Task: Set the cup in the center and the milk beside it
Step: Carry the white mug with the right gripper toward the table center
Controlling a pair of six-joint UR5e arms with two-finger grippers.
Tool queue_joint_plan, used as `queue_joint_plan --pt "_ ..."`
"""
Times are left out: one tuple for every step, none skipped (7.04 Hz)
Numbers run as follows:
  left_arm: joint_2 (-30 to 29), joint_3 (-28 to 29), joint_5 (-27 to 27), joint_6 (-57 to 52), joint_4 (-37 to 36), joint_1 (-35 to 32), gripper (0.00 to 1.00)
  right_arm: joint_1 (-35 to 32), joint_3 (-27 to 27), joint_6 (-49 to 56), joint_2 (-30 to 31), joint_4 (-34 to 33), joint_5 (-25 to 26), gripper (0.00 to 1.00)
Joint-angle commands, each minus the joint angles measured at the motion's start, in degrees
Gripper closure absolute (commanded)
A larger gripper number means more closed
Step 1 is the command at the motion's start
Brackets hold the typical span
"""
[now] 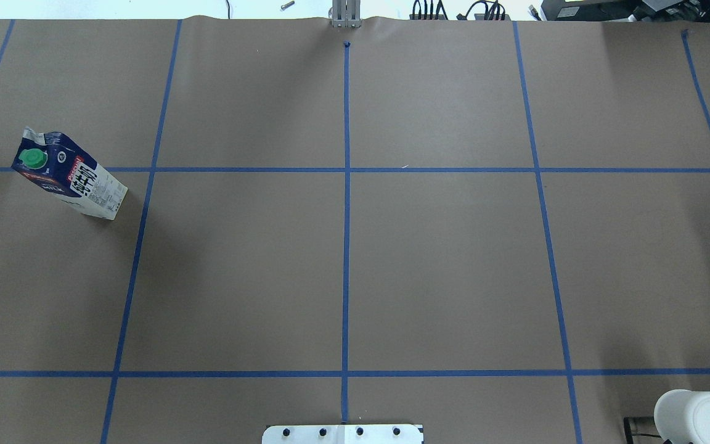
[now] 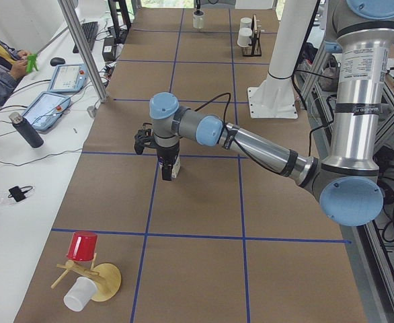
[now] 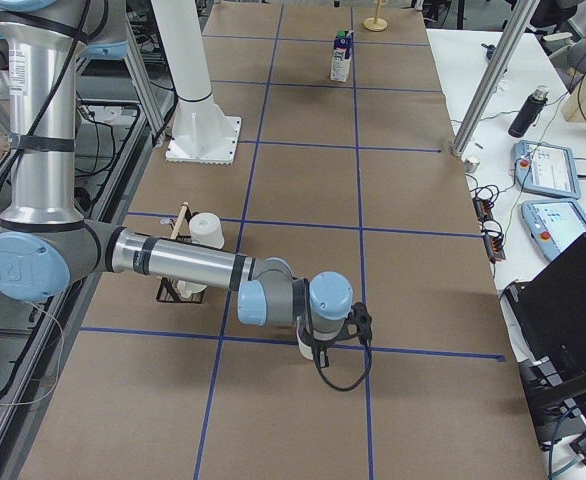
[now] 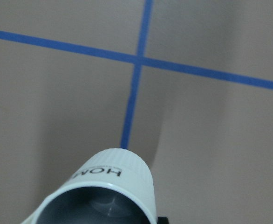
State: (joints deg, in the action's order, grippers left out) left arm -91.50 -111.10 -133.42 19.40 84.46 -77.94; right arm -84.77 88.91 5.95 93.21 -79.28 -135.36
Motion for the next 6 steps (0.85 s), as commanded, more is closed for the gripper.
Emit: queue_joint_plan --pt "0.18 -0.17 0.00 -0.07 0.00 0.07 0.02 7.47 7.31 -0.76 -9.57 -4.18 -0.51 1.00" --pt "0.18 -0.34 0.00 -0.07 0.09 0.07 0.02 11.61 9.42 -0.77 -18.50 -14.05 0.18 1.00" --pt "0.27 -0.34 0.00 -0.07 0.09 0.07 0.02 16.69 9.18 -0.77 -28.08 -23.29 0.36 1.00" --pt "0.27 -0.60 0.00 -0.16 0.09 -0.02 0.02 21.18 8.74 -3.55 -33.22 -25.47 2.54 1.00" --pt "0.27 -0.61 0.00 -0.07 0.09 -0.02 0.02 27.84 7.96 -12.45 -37.19 -25.23 5.95 1.00" --pt "0.35 -0.61 0.00 -0.07 0.09 -0.02 0.02 32.43 5.69 -17.94 -40.45 -22.36 8.43 1.00"
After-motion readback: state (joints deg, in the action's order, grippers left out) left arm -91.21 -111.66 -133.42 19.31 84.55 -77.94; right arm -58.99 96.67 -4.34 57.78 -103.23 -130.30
